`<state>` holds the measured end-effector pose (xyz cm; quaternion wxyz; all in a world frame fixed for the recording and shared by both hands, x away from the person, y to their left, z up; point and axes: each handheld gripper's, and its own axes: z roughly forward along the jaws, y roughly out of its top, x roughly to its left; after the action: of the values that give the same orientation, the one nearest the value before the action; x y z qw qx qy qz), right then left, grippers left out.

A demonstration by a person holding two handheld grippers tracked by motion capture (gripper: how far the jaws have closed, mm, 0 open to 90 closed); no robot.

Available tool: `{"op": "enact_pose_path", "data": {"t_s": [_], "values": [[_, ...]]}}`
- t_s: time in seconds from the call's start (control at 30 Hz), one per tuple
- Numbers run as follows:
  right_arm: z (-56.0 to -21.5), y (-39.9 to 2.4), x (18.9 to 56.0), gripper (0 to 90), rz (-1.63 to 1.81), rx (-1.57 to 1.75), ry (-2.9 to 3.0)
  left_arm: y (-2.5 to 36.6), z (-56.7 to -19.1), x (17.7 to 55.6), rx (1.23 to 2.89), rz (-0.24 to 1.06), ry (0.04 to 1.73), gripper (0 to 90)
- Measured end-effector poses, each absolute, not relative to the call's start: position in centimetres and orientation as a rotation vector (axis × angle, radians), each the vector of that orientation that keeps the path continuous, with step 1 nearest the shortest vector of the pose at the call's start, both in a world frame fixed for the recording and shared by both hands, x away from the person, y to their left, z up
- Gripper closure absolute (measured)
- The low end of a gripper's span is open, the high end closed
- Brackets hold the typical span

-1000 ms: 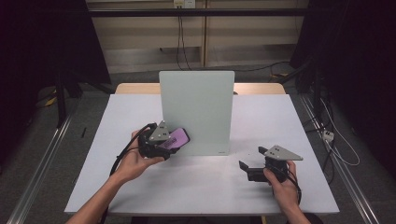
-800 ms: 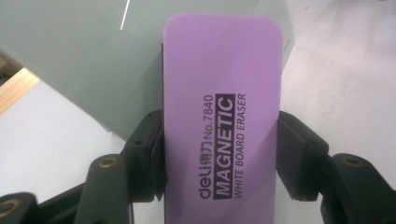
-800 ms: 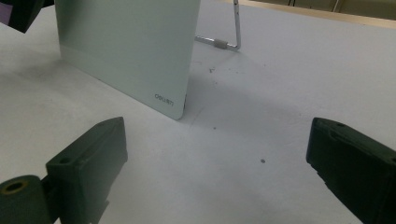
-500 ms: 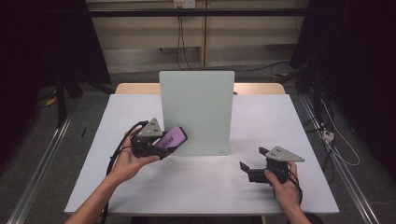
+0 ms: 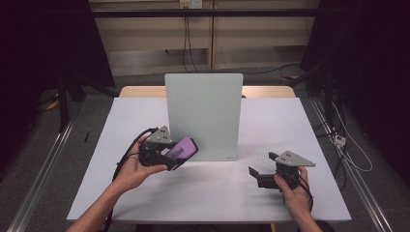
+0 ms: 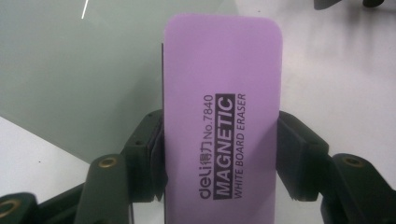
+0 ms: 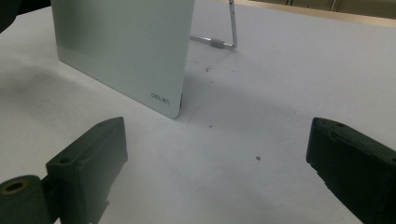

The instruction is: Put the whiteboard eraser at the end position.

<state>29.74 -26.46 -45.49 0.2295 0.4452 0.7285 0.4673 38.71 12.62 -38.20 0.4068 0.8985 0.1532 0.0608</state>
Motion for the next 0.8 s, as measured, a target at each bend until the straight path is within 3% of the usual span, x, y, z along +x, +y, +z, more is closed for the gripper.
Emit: {"op": "enact_pose_path", "data": {"t_s": [0.47, 0.8], "values": [[-45.4, -26.7, 29.7, 5.5, 1.311, 1.213, 2.008, 12.2, -37.6, 38.0, 2.314, 0.102, 0.429, 40.9], [-45.4, -26.7, 29.7, 5.6, 1.308, 1.212, 2.008, 10.7, -37.6, 37.4, 2.389, 0.08, 0.36, 40.9]]}}
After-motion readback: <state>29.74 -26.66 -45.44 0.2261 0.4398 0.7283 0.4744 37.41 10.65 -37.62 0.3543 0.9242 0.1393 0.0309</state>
